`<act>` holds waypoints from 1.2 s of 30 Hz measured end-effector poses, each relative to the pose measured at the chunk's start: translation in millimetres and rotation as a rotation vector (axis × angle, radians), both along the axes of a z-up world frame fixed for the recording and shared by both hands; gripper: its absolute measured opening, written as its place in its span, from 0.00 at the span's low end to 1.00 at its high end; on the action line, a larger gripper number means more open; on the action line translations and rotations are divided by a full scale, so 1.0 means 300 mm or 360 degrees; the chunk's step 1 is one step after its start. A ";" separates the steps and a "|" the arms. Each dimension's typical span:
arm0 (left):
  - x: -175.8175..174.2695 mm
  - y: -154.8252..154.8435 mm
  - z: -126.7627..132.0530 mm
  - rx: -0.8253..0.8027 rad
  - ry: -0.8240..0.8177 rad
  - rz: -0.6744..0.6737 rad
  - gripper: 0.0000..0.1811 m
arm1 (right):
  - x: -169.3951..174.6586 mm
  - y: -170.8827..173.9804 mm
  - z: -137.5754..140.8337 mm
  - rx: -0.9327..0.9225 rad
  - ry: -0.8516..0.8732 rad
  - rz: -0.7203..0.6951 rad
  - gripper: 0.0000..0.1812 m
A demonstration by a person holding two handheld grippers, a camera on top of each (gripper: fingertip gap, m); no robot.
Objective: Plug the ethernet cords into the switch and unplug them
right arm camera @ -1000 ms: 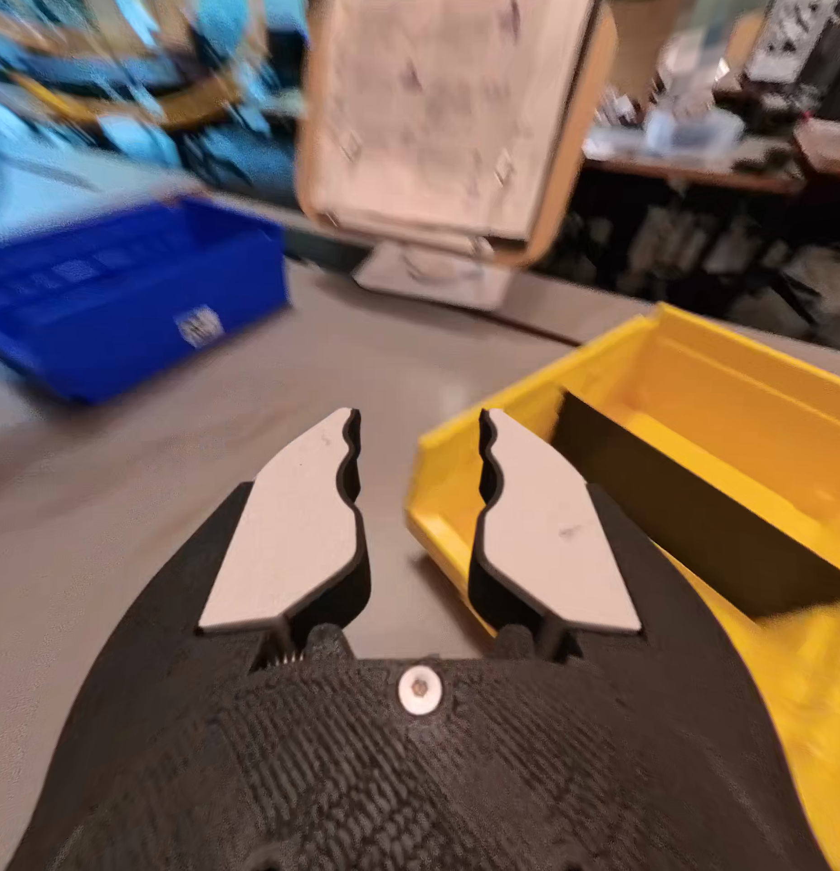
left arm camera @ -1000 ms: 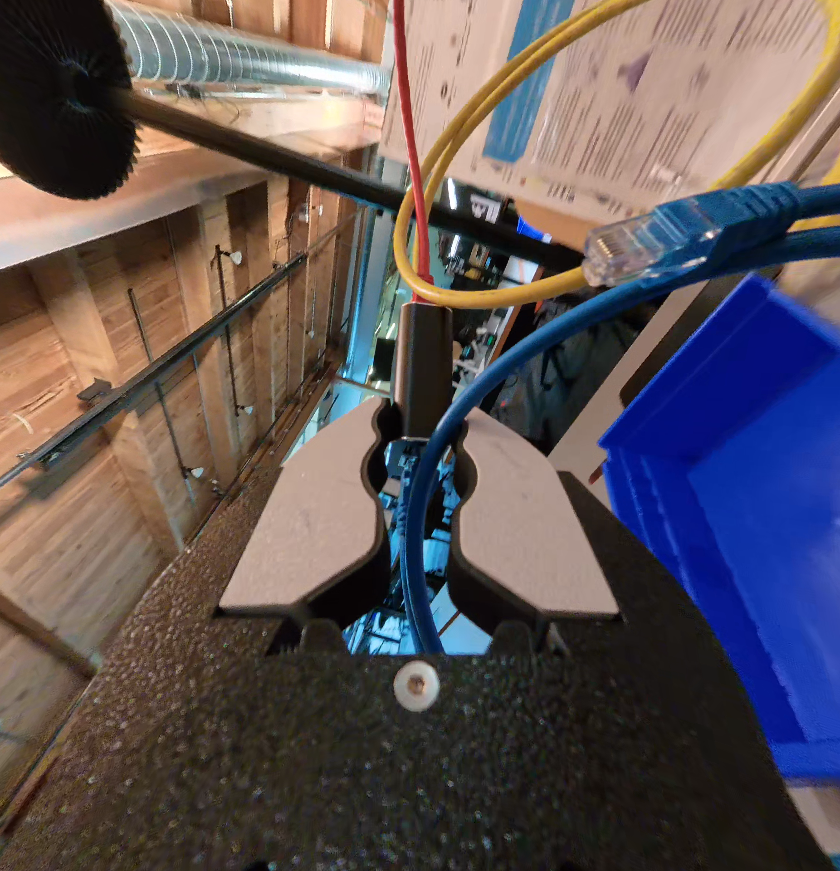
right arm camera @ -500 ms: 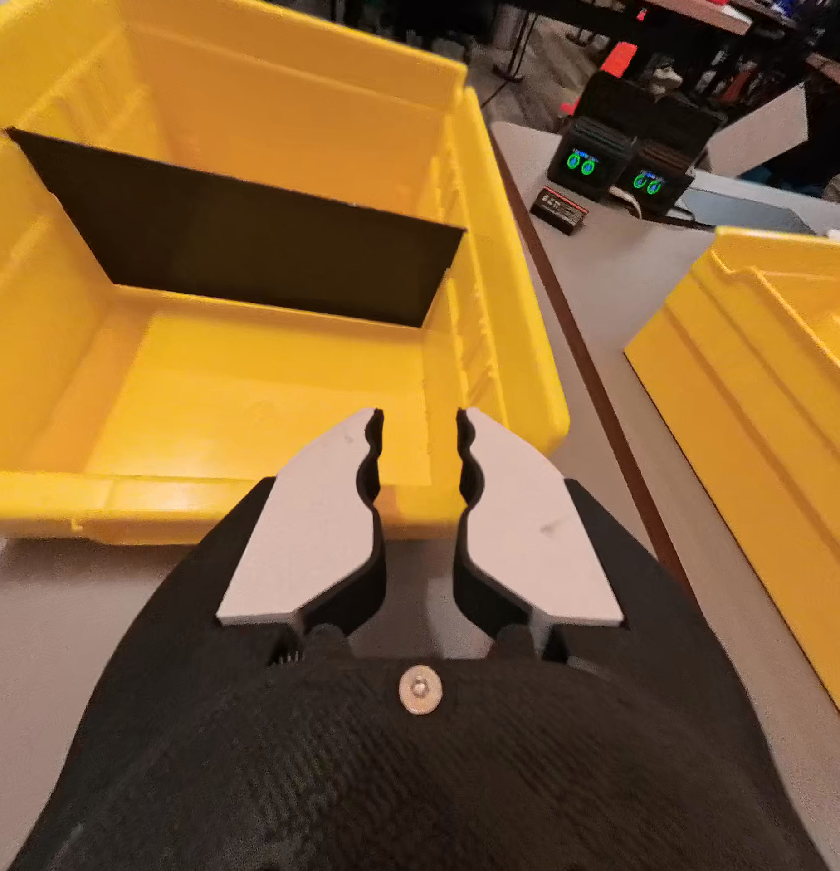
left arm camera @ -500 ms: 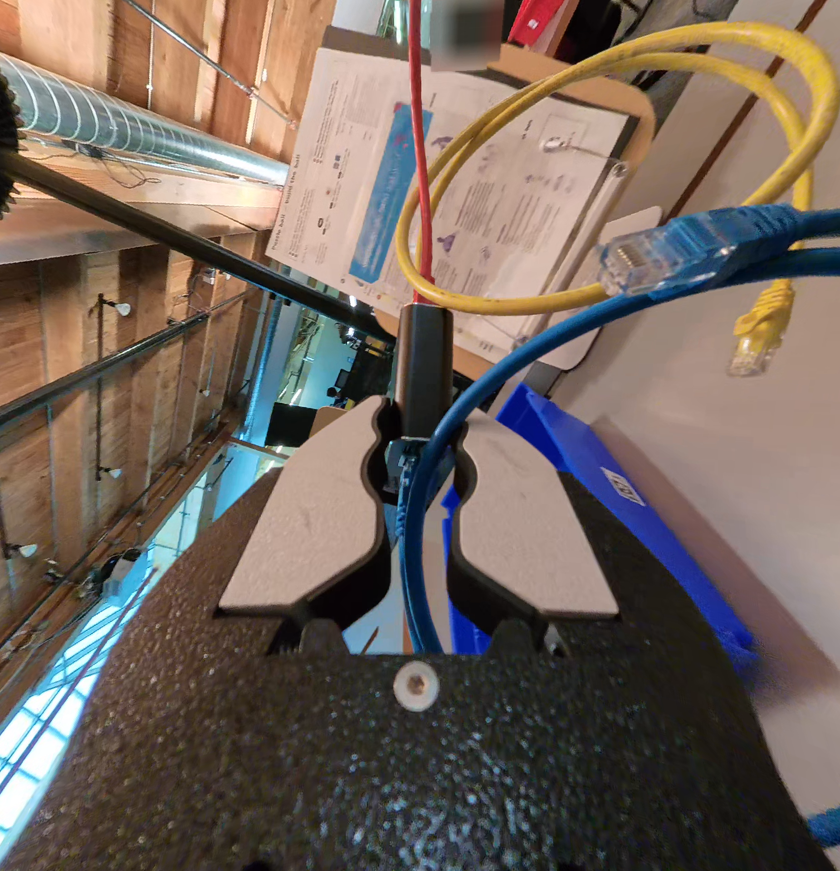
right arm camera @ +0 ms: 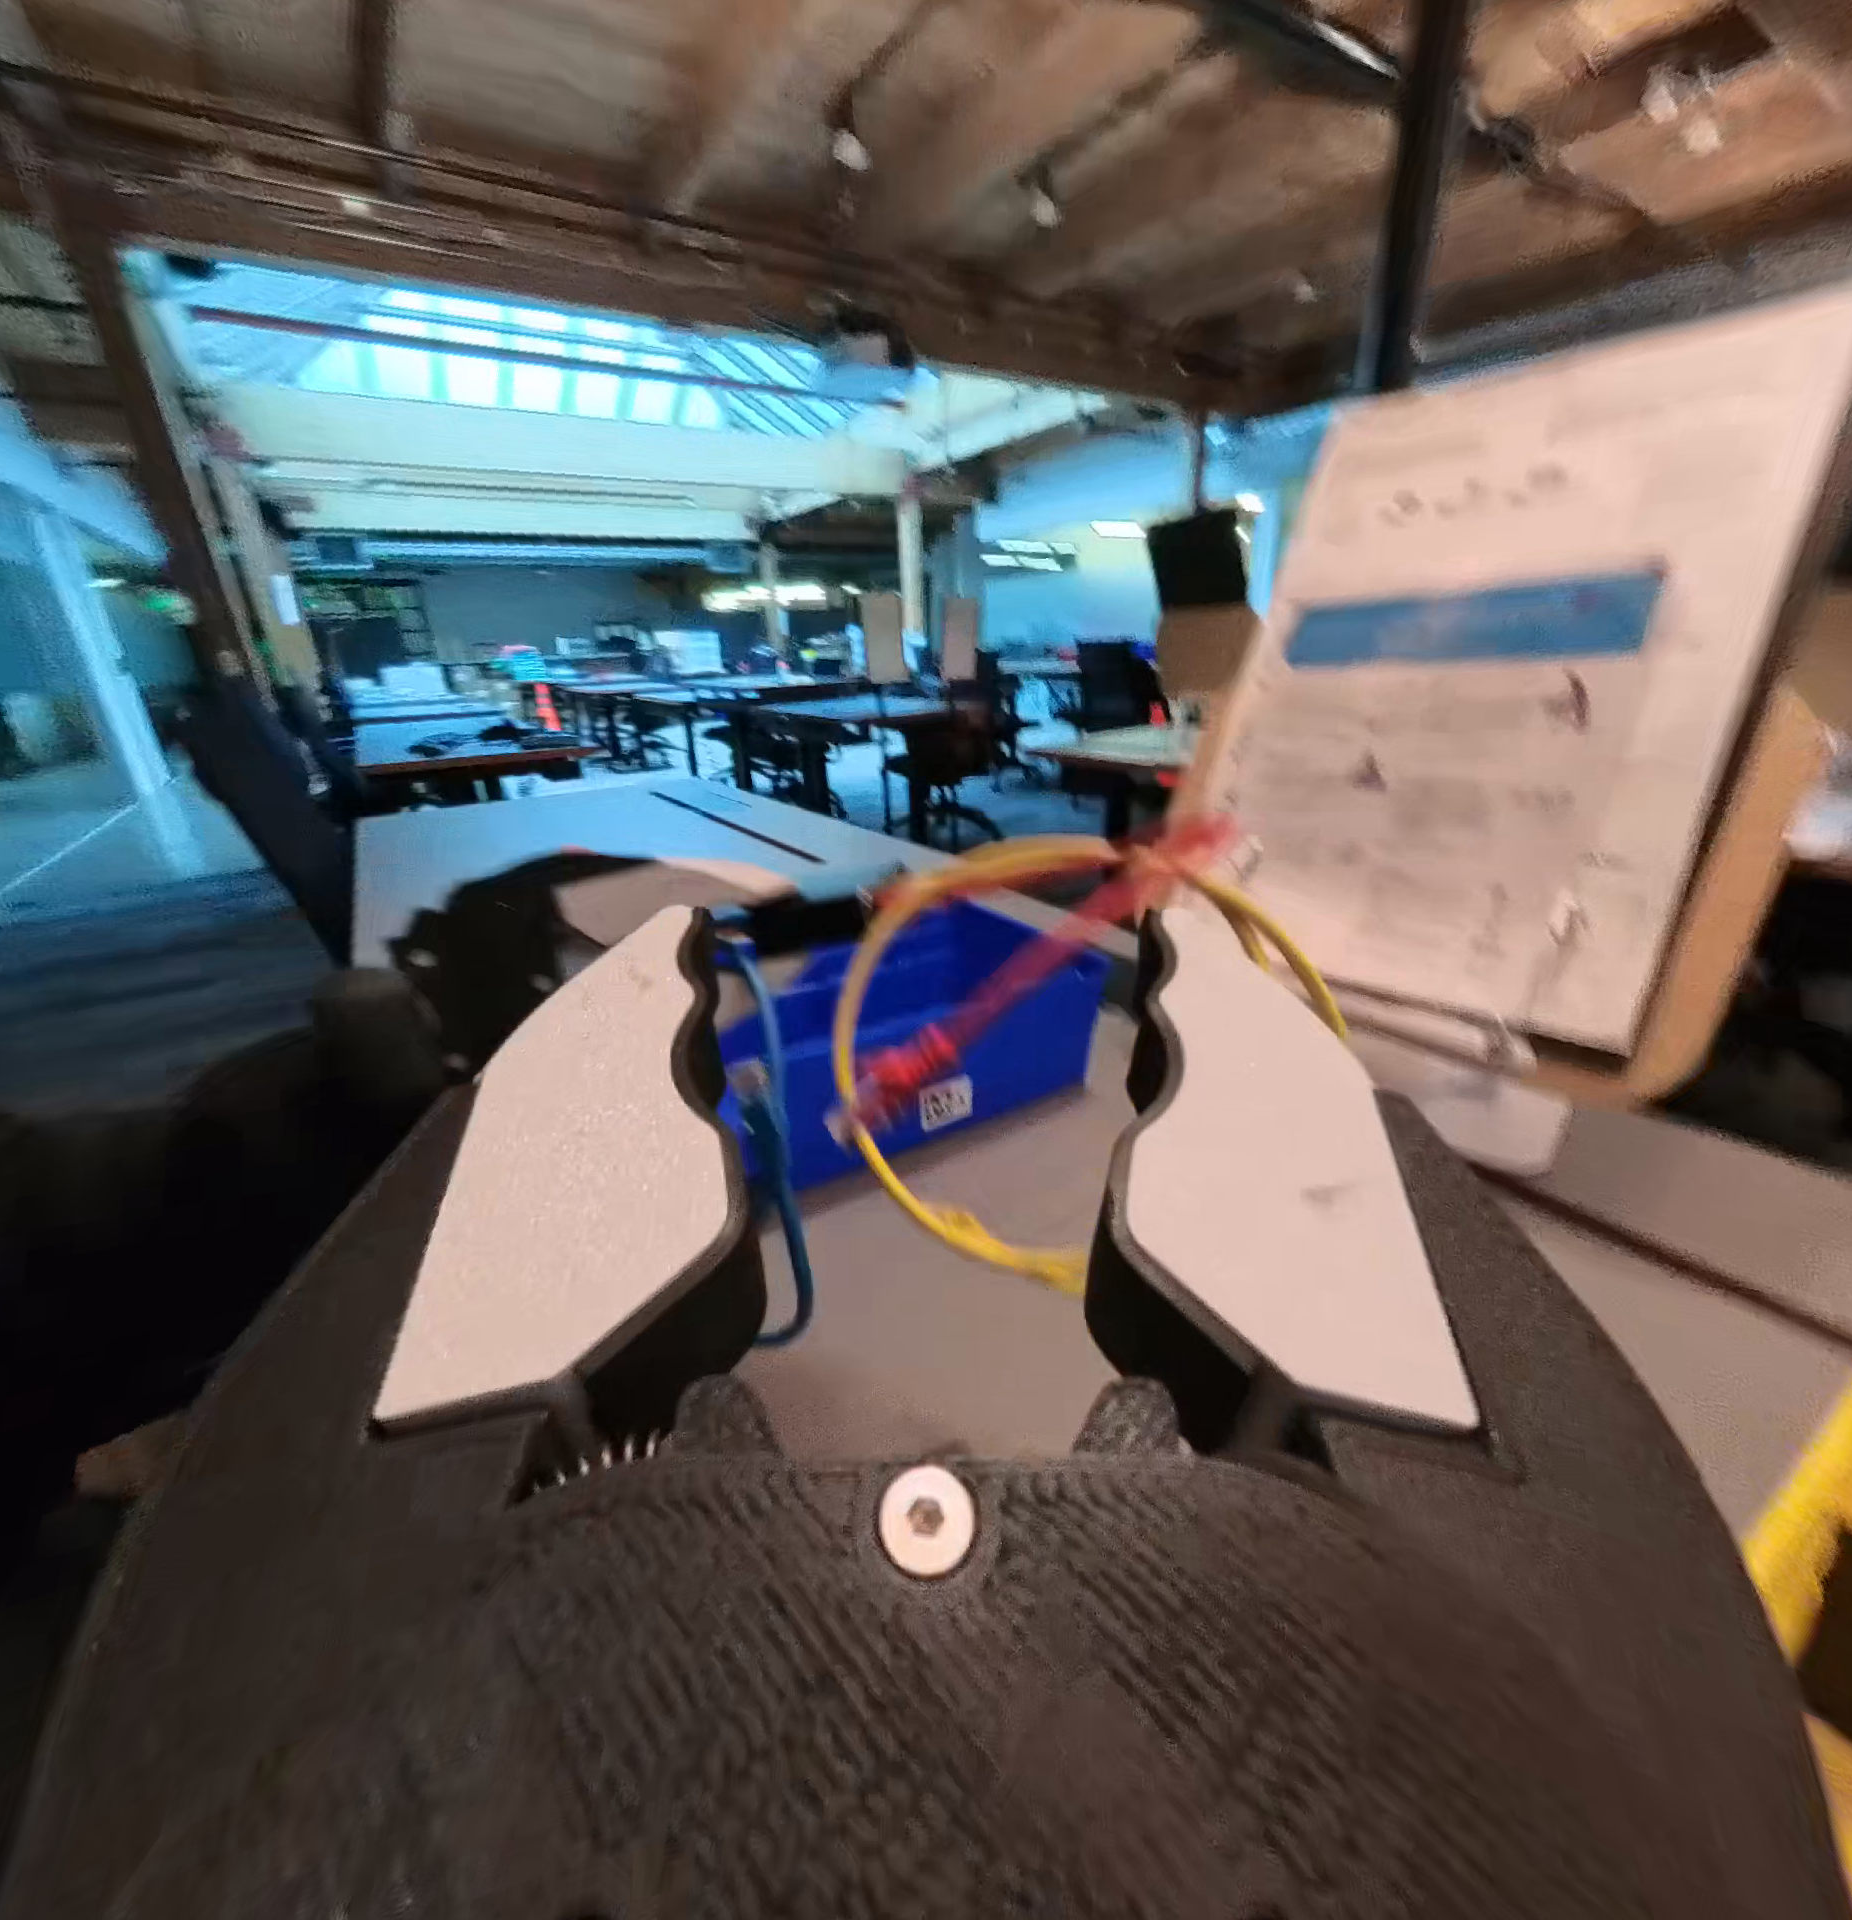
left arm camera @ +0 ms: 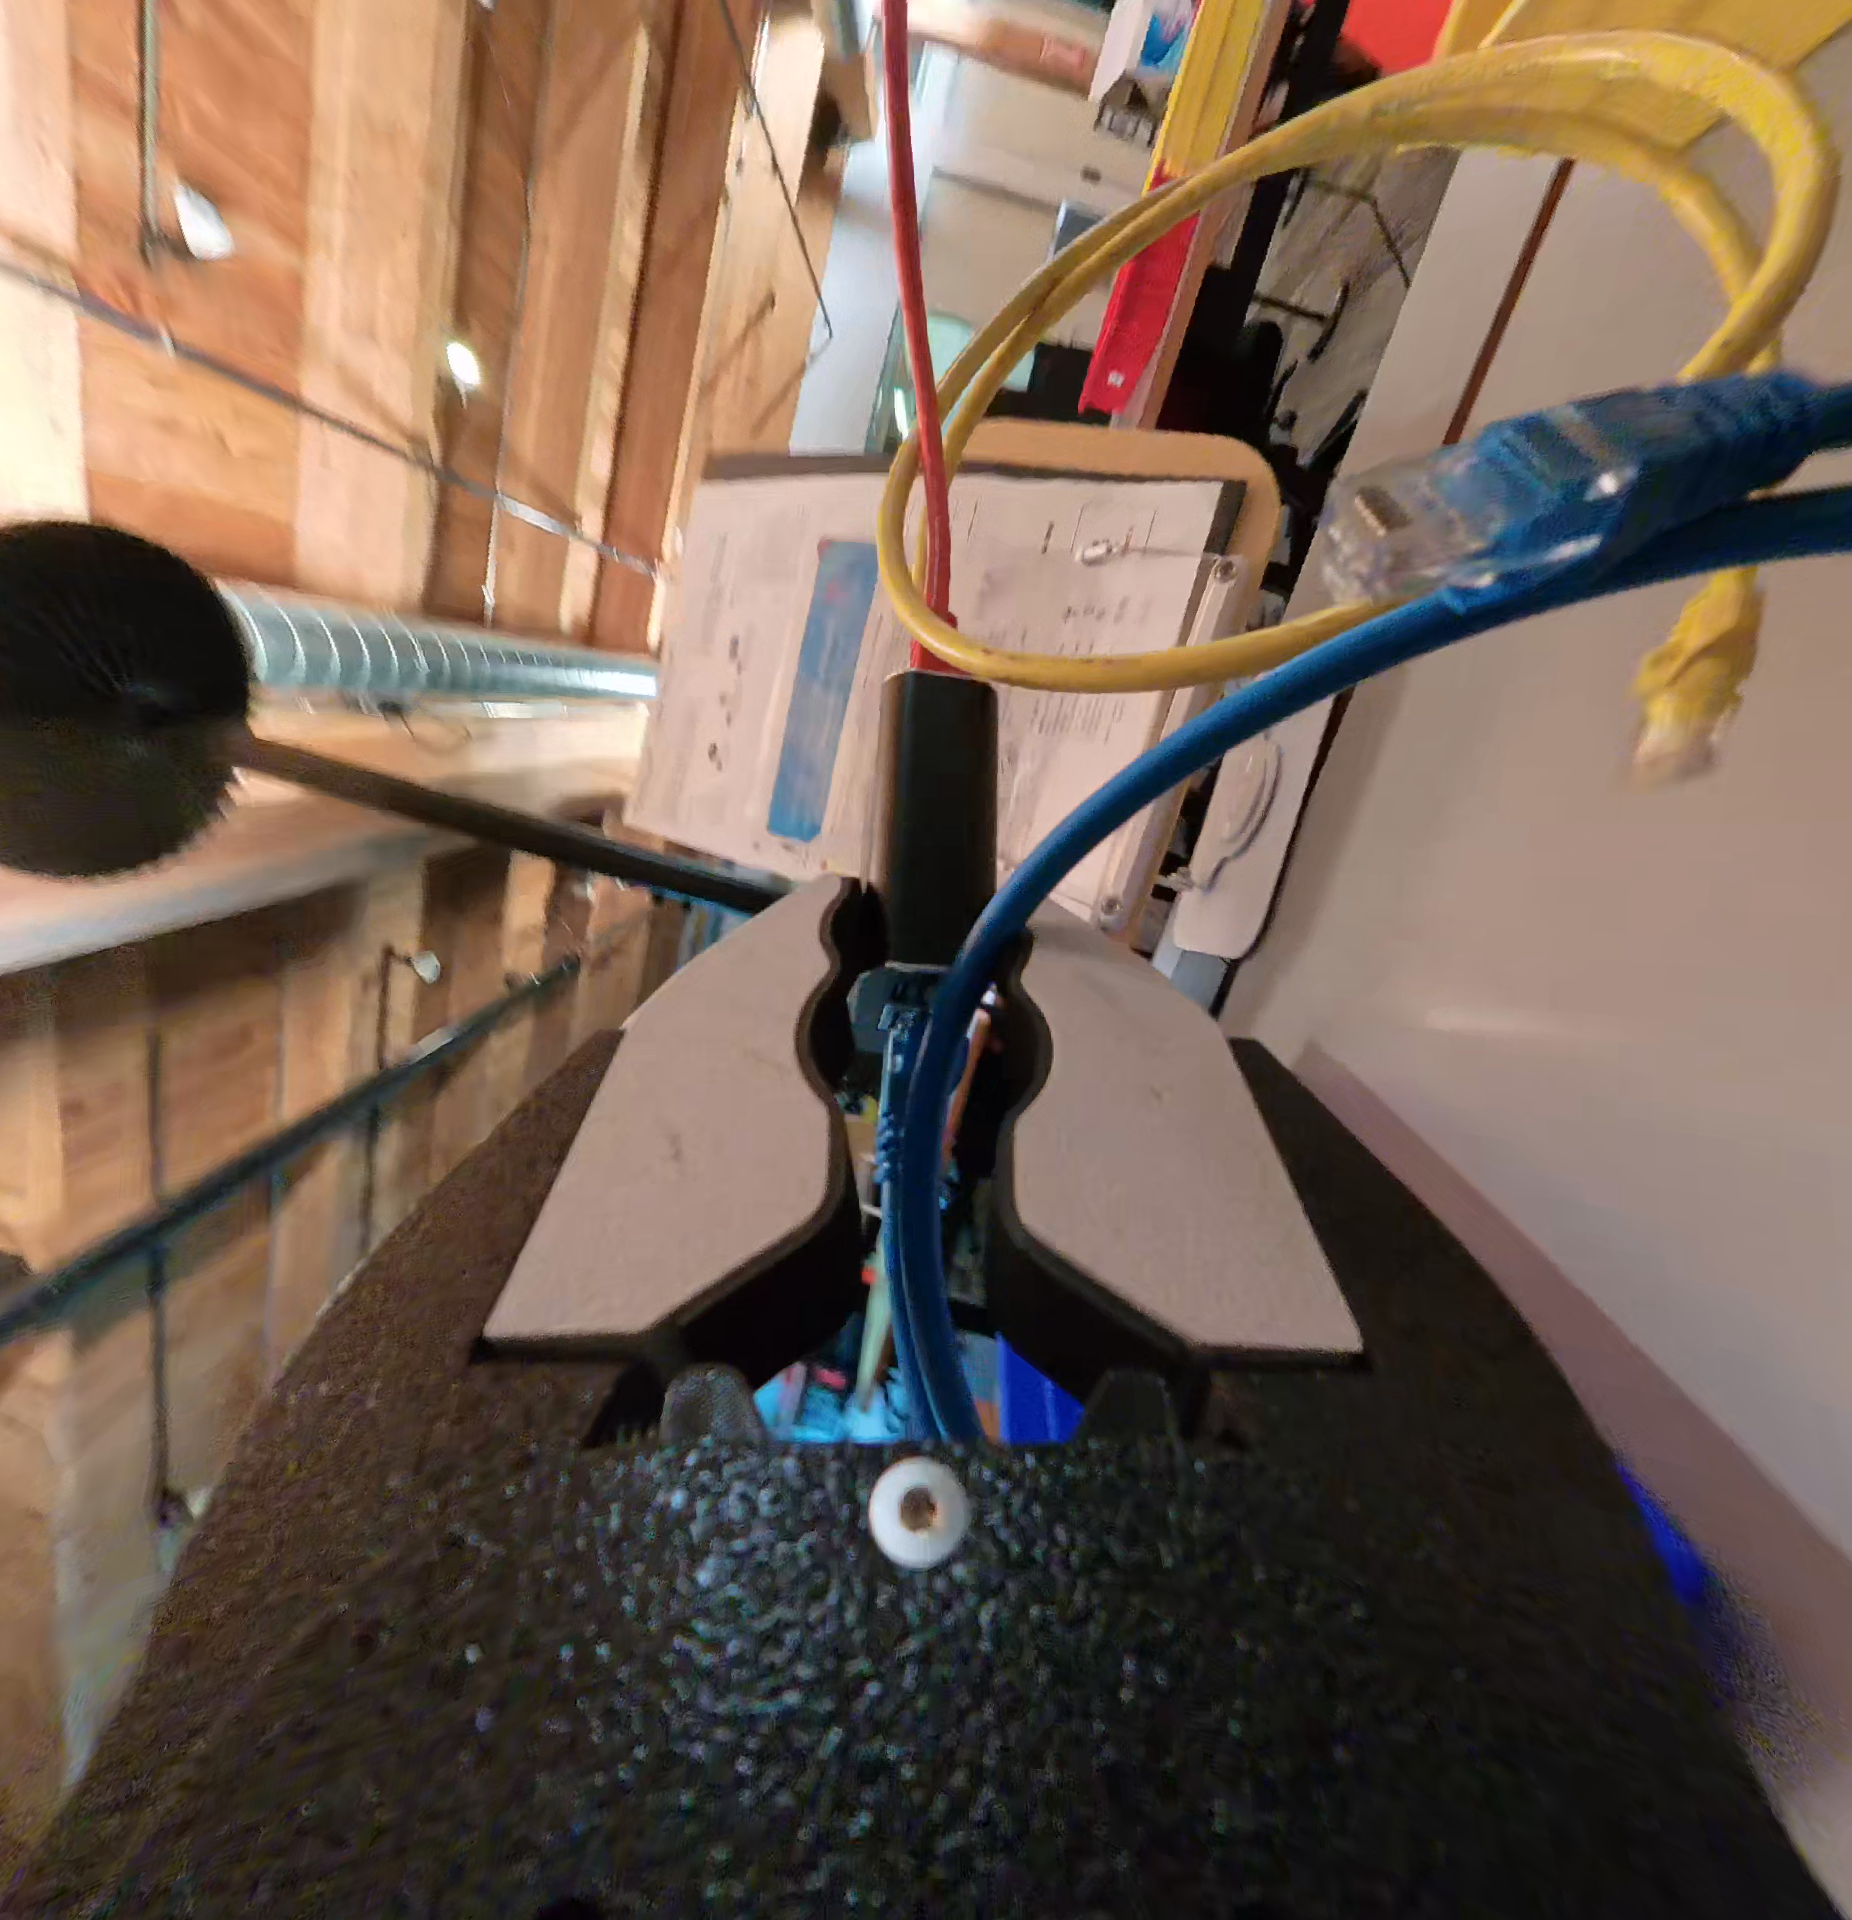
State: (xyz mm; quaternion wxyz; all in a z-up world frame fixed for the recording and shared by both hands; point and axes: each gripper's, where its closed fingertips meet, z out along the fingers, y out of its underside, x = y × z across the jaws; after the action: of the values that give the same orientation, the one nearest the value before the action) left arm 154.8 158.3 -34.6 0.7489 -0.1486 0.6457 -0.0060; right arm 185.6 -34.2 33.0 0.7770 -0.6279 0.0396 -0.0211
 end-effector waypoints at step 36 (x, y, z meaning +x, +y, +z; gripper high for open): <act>-0.121 -0.156 -0.101 -0.0930 0.1002 -0.0700 0.42 | 0.095 0.193 -0.377 -0.0878 -0.1186 -0.0329 0.32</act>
State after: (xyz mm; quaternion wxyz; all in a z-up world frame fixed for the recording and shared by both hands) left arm 118.5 111.5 -65.0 0.4249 -0.2071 0.8285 -0.3001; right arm 214.2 23.8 -80.2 0.5363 -0.7532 -0.1868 -0.3319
